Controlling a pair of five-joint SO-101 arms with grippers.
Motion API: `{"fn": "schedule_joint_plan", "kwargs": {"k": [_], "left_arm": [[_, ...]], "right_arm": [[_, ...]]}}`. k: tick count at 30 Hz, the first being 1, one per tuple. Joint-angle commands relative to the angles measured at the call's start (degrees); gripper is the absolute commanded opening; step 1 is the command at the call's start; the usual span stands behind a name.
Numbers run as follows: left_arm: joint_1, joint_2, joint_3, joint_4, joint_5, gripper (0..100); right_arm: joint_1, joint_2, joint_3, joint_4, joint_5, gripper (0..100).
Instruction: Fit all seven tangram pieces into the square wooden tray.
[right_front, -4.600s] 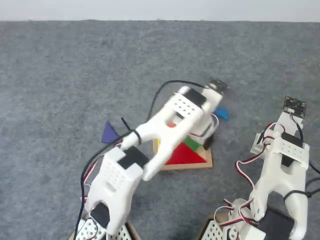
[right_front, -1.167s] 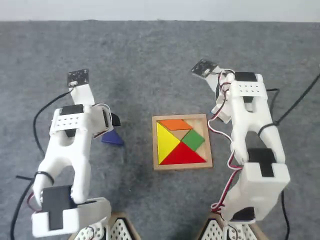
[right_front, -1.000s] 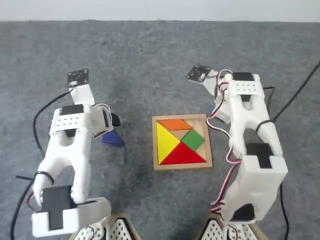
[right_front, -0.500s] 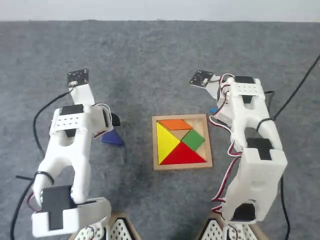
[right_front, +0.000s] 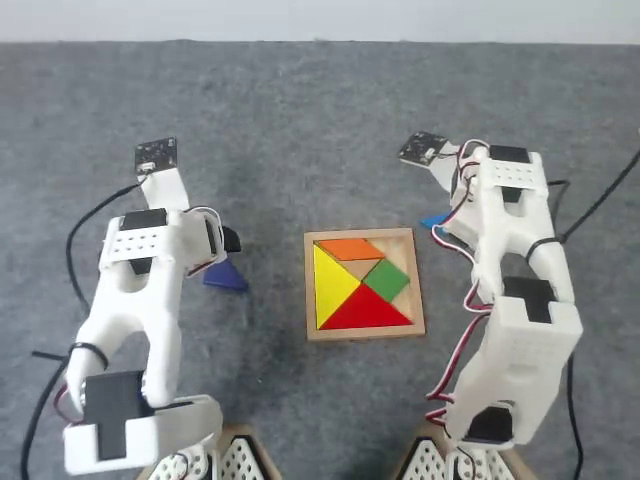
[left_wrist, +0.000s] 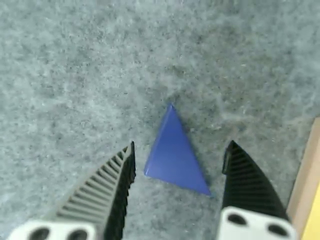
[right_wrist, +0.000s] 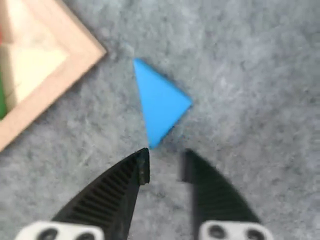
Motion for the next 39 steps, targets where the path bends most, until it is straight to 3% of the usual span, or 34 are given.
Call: {"fn": "schedule_joint_plan", "kwargs": {"k": [1,4,8,18,21,30,39], "left_arm": [[0.35,-2.55,-0.31,-0.97,0.09,28],[0.35,-2.55,-0.31,-0.97,0.09,28],[0.35,-2.73,-0.31,-0.97,0.09,28],[0.26,-2.73,-0.31,-0.88,0.09,28],[0.26,-2.73,-0.31,-0.88,0.09,28],[0.26,-2.64,-0.31,-0.88,0.09,28],[0.26,-2.55,-0.31,-0.88,0.09,28]], "right_arm": [[-3.21,-4.09,-2.81,0.57,2.55,34.9],[-5.14,-4.09,-2.73,0.22,3.78,44.4],[-6.37,-4.0,-2.73,-1.89,3.6,44.4],[-4.53,4.97,-3.08,-8.48,4.13,27.3],[-4.09,5.05,-2.9,-6.29,8.62,27.4],[-3.38,4.97,-3.08,-5.05,8.0,12.3],[-3.38,1.54,-3.08,2.68,6.86,8.6]]}}
